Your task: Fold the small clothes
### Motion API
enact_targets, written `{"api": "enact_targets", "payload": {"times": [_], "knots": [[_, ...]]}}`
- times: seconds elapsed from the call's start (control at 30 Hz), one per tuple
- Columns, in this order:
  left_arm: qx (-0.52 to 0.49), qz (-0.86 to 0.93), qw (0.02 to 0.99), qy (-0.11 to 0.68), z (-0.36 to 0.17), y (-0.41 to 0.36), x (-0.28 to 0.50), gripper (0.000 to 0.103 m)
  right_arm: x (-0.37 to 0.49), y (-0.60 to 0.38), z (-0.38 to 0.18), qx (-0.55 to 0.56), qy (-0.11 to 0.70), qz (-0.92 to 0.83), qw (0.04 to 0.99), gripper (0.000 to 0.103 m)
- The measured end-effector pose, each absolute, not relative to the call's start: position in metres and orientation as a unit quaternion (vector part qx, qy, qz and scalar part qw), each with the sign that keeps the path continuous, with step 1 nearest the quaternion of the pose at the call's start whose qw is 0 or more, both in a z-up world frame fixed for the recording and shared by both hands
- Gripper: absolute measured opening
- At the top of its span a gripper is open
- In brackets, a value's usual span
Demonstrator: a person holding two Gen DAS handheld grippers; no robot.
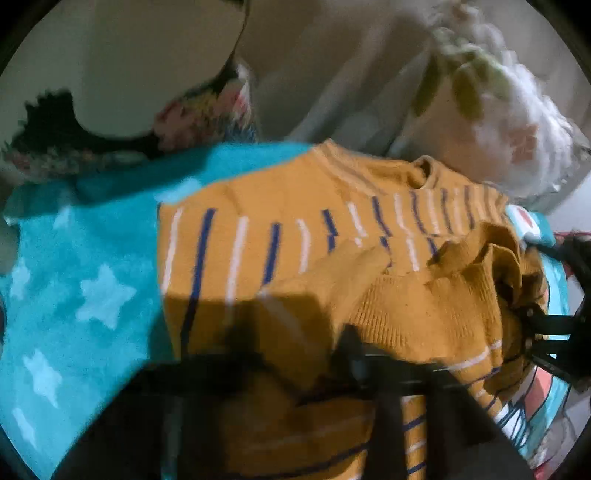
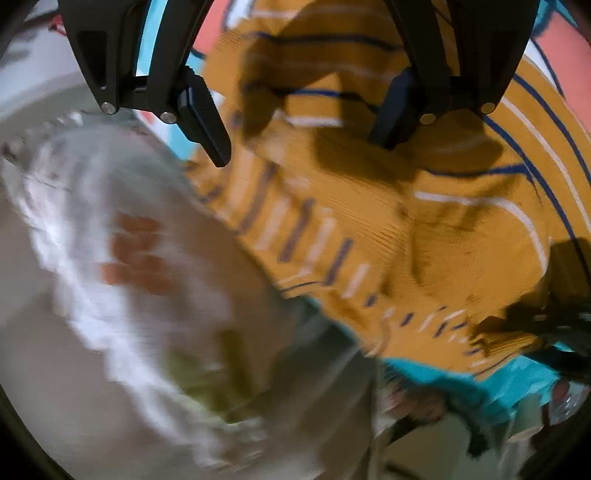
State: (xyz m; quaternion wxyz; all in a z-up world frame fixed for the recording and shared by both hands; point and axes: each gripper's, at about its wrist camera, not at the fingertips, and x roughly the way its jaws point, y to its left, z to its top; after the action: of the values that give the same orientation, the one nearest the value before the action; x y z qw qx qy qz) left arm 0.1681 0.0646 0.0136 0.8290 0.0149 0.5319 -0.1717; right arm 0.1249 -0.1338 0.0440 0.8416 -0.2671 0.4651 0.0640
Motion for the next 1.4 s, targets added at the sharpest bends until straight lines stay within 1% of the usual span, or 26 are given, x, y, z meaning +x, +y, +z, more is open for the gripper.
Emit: {"api": "enact_targets", "payload": {"times": [0.03, 0.07, 0.13, 0.2, 0.3, 0.33, 0.37, 0.4, 0.43, 0.47, 0.5, 0.53, 0.57, 0.63, 0.67, 0.7, 0.77, 0.9, 1.07, 1.13, 1.17, 1.23, 1.4], "knots": [[-0.019, -0.176, 0.827, 0.534, 0.017, 0.075, 0.172, 0.015, 0.131, -0.135, 0.04, -0.249, 0.483, 0.078, 0.835, 0.026], [-0.064, -0.18, 0.821, 0.539, 0.02, 0.088, 0.178, 0.015, 0.137, -0.138, 0.039, -0.225, 0.502, 0.089, 0.83, 0.018], [-0.118, -0.175, 0.814, 0.541, 0.026, 0.107, 0.192, 0.013, 0.153, -0.157, 0.048, -0.158, 0.512, 0.089, 0.839, 0.01], [-0.129, -0.166, 0.814, 0.542, 0.027, 0.112, 0.205, 0.013, 0.171, -0.181, 0.06, -0.103, 0.514, 0.07, 0.849, 0.009], [-0.113, -0.133, 0.824, 0.539, 0.022, 0.106, 0.225, 0.011, 0.209, -0.222, 0.075, -0.014, 0.511, 0.027, 0.859, 0.01], [-0.117, -0.123, 0.822, 0.544, 0.015, 0.105, 0.232, 0.013, 0.219, -0.23, 0.074, 0.009, 0.517, 0.018, 0.856, 0.01], [-0.125, -0.118, 0.816, 0.552, 0.009, 0.105, 0.236, 0.015, 0.227, -0.238, 0.07, 0.028, 0.528, 0.009, 0.849, 0.016], [-0.131, -0.115, 0.813, 0.555, 0.007, 0.105, 0.237, 0.021, 0.235, -0.245, 0.061, 0.049, 0.544, -0.001, 0.838, 0.023], [-0.14, -0.115, 0.812, 0.556, 0.005, 0.106, 0.236, 0.025, 0.239, -0.251, 0.049, 0.06, 0.559, -0.014, 0.827, 0.027], [-0.149, -0.12, 0.811, 0.553, 0.006, 0.109, 0.233, 0.028, 0.239, -0.253, 0.041, 0.061, 0.569, -0.023, 0.82, 0.035], [-0.152, -0.123, 0.81, 0.553, 0.007, 0.111, 0.231, 0.038, 0.235, -0.256, 0.032, 0.056, 0.577, -0.033, 0.814, 0.042], [-0.154, -0.123, 0.81, 0.553, 0.011, 0.114, 0.227, 0.051, 0.228, -0.257, 0.03, 0.053, 0.575, -0.038, 0.816, 0.046], [-0.154, -0.121, 0.812, 0.549, 0.017, 0.118, 0.22, 0.055, 0.22, -0.258, 0.03, 0.05, 0.569, -0.042, 0.819, 0.053], [-0.153, -0.121, 0.822, 0.535, 0.03, 0.128, 0.204, 0.064, 0.199, -0.266, 0.039, 0.053, 0.552, -0.051, 0.831, 0.057], [-0.153, -0.12, 0.827, 0.528, 0.036, 0.136, 0.194, 0.067, 0.184, -0.273, 0.046, 0.06, 0.54, -0.054, 0.838, 0.06], [-0.155, -0.117, 0.83, 0.522, 0.041, 0.145, 0.184, 0.071, 0.172, -0.277, 0.051, 0.066, 0.532, -0.054, 0.843, 0.064], [-0.177, -0.108, 0.832, 0.514, 0.048, 0.168, 0.154, 0.074, 0.139, -0.293, 0.063, 0.086, 0.517, -0.054, 0.85, 0.069], [-0.216, -0.104, 0.817, 0.525, 0.037, 0.195, 0.105, 0.076, 0.073, -0.316, 0.07, 0.156, 0.508, -0.031, 0.846, 0.073], [-0.258, -0.123, 0.787, 0.546, 0.003, 0.202, 0.055, 0.077, 0.01, -0.313, 0.042, 0.24, 0.528, 0.006, 0.815, 0.074], [-0.271, -0.141, 0.781, 0.545, -0.005, 0.201, 0.051, 0.08, -0.008, -0.307, 0.026, 0.274, 0.531, 0.018, 0.802, 0.074], [-0.273, -0.15, 0.779, 0.545, -0.007, 0.197, 0.051, 0.085, -0.013, -0.301, 0.019, 0.288, 0.531, 0.023, 0.797, 0.074], [-0.271, -0.157, 0.786, 0.533, -0.012, 0.185, 0.06, 0.094, -0.012, -0.296, 0.01, 0.317, 0.529, 0.034, 0.786, 0.077], [-0.281, -0.195, 0.783, 0.52, -0.011, 0.169, 0.102, 0.095, 0.04, -0.287, 0.004, 0.347, 0.499, 0.032, 0.794, 0.077]]}}
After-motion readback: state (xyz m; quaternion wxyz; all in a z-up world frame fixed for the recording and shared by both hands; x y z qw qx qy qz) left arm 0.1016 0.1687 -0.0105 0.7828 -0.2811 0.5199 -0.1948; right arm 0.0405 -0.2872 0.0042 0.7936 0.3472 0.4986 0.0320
